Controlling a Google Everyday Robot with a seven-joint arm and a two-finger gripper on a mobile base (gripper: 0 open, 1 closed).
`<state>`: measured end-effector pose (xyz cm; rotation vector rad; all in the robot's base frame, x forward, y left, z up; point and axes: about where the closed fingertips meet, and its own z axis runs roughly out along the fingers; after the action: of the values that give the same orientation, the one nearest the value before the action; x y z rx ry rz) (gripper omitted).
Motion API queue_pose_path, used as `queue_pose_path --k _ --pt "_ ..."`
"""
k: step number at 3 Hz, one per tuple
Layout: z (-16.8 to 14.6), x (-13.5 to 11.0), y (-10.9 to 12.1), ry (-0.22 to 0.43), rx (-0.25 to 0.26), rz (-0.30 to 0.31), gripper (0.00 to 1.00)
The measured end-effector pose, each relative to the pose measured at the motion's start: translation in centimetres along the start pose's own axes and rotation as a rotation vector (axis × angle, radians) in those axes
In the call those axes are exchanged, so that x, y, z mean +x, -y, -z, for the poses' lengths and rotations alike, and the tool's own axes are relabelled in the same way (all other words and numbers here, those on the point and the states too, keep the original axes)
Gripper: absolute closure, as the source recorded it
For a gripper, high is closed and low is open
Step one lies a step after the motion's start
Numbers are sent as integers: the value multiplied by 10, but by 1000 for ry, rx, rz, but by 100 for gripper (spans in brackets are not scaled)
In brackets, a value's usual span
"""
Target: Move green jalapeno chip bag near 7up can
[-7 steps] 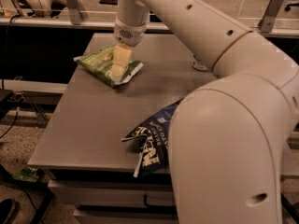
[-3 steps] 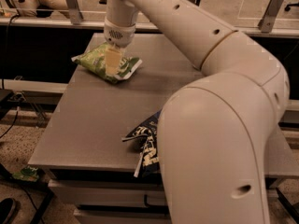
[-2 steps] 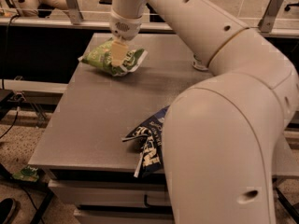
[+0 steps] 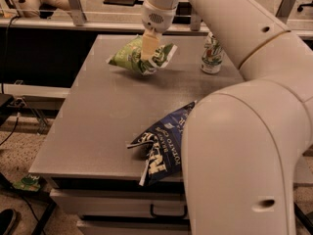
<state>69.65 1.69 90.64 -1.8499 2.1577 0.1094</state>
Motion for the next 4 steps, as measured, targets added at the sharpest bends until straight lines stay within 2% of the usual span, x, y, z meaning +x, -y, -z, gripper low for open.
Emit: queue_pose_path --k 2,3,4 --pt "7 86 42 -72 39 -56 98" --pt "7 101 57 -85 74 -73 67" --pt "2 95 65 -67 96 -69 36"
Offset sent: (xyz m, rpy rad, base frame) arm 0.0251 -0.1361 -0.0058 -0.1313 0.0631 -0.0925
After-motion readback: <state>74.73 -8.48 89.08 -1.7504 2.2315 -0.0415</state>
